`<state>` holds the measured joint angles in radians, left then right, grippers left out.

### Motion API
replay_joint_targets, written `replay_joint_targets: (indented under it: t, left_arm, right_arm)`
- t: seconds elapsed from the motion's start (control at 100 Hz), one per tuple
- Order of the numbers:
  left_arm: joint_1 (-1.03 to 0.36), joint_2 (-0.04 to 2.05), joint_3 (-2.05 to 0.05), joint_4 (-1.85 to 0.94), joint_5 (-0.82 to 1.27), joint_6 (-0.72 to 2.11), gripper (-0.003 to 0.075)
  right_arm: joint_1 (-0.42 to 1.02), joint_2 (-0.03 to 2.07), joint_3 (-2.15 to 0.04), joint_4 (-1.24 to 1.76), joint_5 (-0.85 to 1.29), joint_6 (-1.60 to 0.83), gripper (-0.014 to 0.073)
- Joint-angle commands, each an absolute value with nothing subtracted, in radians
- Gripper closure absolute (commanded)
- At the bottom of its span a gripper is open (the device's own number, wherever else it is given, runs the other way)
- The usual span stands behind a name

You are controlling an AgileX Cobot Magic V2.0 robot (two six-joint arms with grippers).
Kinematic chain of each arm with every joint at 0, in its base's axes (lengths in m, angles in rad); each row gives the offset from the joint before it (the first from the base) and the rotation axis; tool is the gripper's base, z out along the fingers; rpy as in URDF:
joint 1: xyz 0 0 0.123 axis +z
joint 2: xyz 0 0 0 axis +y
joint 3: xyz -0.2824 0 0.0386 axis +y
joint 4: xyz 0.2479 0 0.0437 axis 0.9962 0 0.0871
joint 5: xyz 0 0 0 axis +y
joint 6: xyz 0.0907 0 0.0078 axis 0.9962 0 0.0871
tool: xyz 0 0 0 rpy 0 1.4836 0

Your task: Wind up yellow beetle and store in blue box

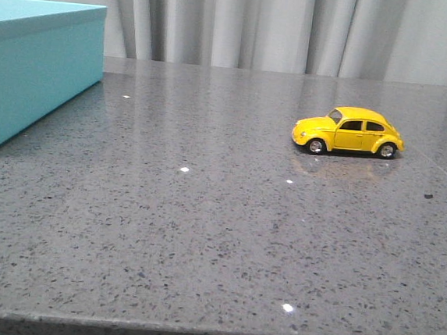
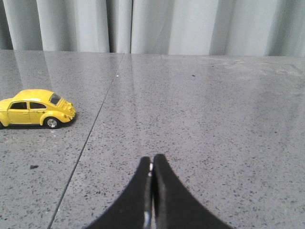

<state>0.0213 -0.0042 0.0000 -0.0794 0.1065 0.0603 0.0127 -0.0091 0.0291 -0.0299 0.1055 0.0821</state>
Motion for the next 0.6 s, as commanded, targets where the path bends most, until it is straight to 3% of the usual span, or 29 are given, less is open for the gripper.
replay_joint_targets:
  t: [0.0, 0.59]
  left_arm:
    - [0.022, -0.039, 0.022, -0.087, 0.032, 0.050, 0.0739]
    - [0.022, -0.039, 0.022, -0.087, 0.000, 0.050, 0.0739]
  right_arm:
    - [0.008, -0.033, 0.012, -0.034, 0.033, 0.082, 0.0661]
    - [0.008, -0.033, 0.012, -0.034, 0.017, 0.082, 0.0661]
